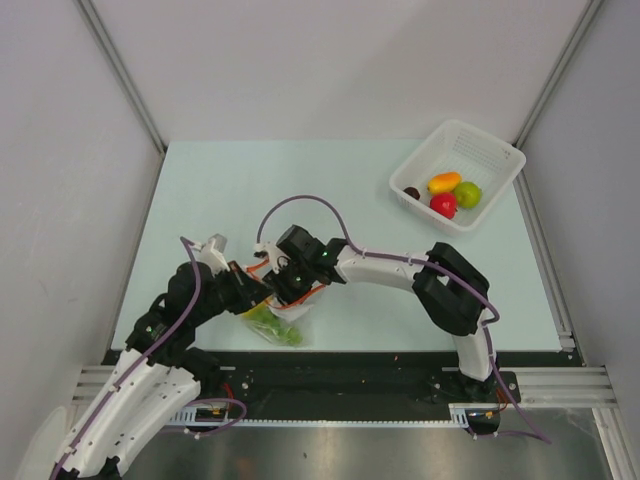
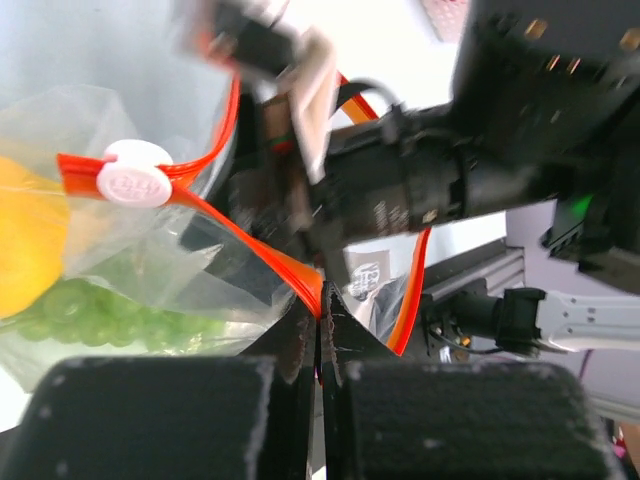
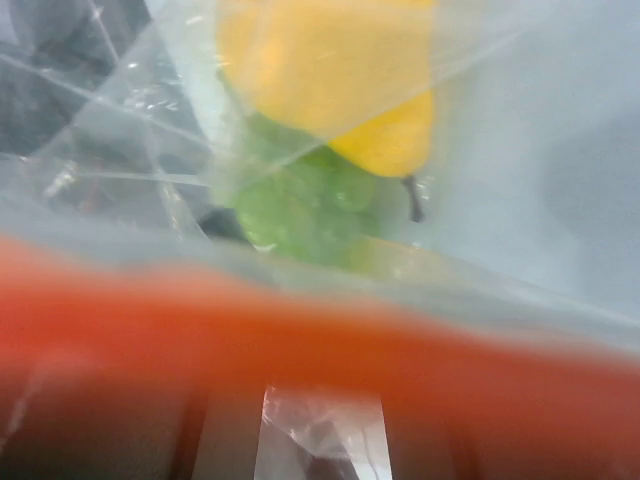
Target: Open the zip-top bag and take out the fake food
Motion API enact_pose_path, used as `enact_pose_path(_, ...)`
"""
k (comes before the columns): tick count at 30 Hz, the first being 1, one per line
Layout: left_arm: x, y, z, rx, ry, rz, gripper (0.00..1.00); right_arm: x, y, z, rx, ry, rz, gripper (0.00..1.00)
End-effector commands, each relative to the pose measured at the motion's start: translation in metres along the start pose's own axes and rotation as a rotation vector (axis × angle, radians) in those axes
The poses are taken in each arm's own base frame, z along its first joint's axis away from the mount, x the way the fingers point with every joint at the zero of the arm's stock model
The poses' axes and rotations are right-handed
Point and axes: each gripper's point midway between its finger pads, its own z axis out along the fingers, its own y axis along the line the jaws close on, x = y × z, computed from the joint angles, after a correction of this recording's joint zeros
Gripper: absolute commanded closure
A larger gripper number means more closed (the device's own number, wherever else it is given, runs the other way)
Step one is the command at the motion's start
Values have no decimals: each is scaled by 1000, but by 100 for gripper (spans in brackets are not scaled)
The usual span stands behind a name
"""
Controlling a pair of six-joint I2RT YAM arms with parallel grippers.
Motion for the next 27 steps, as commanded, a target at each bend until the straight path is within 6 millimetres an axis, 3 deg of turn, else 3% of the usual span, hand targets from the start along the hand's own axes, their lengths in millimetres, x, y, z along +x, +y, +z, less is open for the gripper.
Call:
enact_pose_path(1,-4,-21,0,96,5,4,100,1,20,20,5,-18,-58,53)
enact_pose_path(7,0,-19,1,101,11,-6,100,11,19,44,50,-9,-66,46)
enact_pose_path(17,3,-15,1,94,15,-13,100,32,-12,64,163,45,-69,35)
enact_pose_path(20,4,-14,3,94,15,-21,100,36,-18,67,188,49,-53,41)
enact_pose_path(24,3,-14,3,92,11,-22,100,30,-18,66,198,27,-47,67)
enact_pose_path(27,2,-9,2,67,-2,-19,100,20,-8,54,179,5,-56,76)
